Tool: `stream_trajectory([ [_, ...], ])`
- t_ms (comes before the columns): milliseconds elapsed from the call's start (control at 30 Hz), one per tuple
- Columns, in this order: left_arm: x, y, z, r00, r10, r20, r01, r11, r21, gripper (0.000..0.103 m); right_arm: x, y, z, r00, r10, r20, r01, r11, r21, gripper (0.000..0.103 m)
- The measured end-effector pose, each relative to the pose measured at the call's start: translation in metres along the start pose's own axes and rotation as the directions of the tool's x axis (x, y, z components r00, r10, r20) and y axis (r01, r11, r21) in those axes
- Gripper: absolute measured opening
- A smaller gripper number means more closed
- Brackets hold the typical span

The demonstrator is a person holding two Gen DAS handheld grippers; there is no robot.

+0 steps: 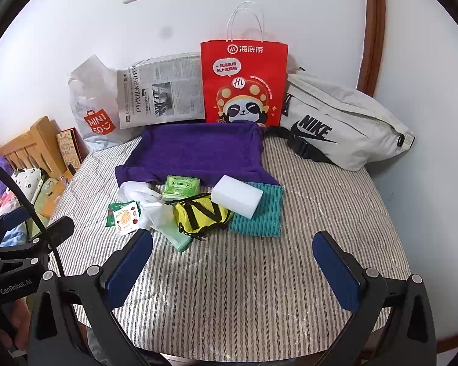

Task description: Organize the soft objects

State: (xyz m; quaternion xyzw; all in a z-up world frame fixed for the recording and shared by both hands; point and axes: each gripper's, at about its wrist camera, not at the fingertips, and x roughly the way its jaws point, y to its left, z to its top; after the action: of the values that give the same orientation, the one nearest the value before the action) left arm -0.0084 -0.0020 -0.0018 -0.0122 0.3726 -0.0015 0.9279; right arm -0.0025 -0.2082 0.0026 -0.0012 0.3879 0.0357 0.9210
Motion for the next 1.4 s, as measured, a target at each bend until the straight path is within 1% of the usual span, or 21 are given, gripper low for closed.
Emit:
stream_trajectory([
  [133, 0.000, 0.001, -0.001, 1.000, 0.000, -0.001, 0.000, 1.000, 0.002, 0.103, 0.000, 0.001, 0.001, 1.000, 0.008, 0.001, -0.008, 1.000, -0.001, 0.103],
  [433, 0.000, 0.001, -0.003, 1.000, -0.008, -0.002, 0.008, 1.000, 0.012, 0.103, -0.004, 0.002, 0.002, 1.000, -0.002, 0.012, 0.002, 1.000, -0.004, 0.103],
  [733, -0.003, -0.001, 0.002, 1.000, 0.000, -0.005, 0.000, 1.000, 0.014, 0.103, -0.007, 0.006, 0.002, 1.000, -0.001, 0.015, 0.001, 1.000, -0.014, 0.103],
  [833, -0.003, -0.001, 0.003, 1.000, 0.002, -0.006, -0.002, 1.000, 0.014, 0.103, -0.007, 0.007, 0.002, 1.000, 0.011, 0.015, -0.010, 1.000, -0.016, 0.103],
  [1400, -0.004, 0.005, 0.005, 1.000, 0.010, -0.006, -0.010, 1.000, 0.012, 0.103, -0.007, 0.011, 0.001, 1.000, 0.002, 0.014, -0.001, 1.000, -0.028, 0.103],
])
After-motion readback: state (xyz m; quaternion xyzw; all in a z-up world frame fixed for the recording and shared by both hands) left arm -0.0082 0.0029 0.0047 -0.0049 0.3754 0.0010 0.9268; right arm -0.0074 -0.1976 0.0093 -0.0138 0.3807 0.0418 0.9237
